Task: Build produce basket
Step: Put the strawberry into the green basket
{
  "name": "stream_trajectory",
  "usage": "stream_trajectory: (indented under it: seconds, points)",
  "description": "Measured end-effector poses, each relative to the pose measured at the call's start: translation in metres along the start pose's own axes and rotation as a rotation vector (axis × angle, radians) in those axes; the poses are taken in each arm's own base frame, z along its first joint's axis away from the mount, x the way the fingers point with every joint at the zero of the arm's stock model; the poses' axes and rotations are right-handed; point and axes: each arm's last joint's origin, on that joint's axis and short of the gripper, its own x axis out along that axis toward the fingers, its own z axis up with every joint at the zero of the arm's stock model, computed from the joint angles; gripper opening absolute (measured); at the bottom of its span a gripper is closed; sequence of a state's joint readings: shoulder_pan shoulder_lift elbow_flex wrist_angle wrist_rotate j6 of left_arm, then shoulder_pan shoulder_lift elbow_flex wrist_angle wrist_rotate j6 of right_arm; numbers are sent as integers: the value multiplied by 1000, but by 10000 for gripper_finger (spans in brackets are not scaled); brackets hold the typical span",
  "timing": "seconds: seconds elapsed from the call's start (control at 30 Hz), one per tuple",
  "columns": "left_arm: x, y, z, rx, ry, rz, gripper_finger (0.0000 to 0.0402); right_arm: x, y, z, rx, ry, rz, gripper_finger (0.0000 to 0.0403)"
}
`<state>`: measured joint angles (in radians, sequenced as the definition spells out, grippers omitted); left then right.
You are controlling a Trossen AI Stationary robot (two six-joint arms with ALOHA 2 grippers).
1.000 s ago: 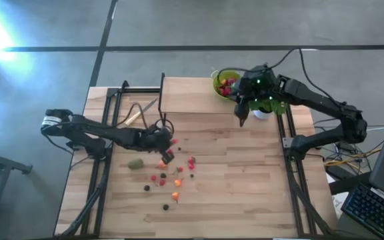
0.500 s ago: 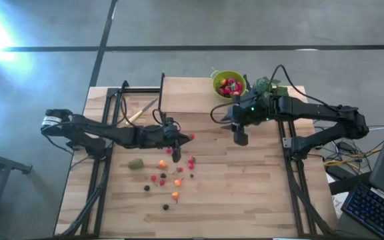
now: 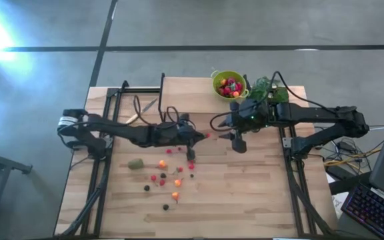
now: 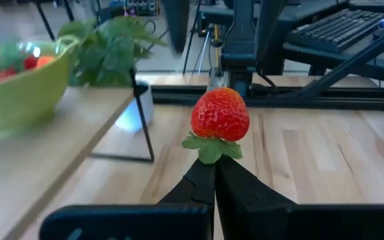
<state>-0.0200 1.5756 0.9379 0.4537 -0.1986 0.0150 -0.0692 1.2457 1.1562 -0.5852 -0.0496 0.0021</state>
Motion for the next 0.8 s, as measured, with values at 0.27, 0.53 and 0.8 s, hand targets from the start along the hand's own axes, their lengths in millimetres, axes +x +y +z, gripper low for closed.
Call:
stream_trajectory:
  seconds: [0.27, 0.53, 0.8]
  points:
    - [30, -1, 16, 53, -24, 15, 3, 1, 0, -2, 16, 9, 2, 223]
    - [41, 1, 21, 55, -37, 26, 3, 1, 0, -2, 6, 9, 2, 224]
    - [40, 2, 24, 57, -47, 27, 3, 3, -1, -5, -9, 21, -44, 184]
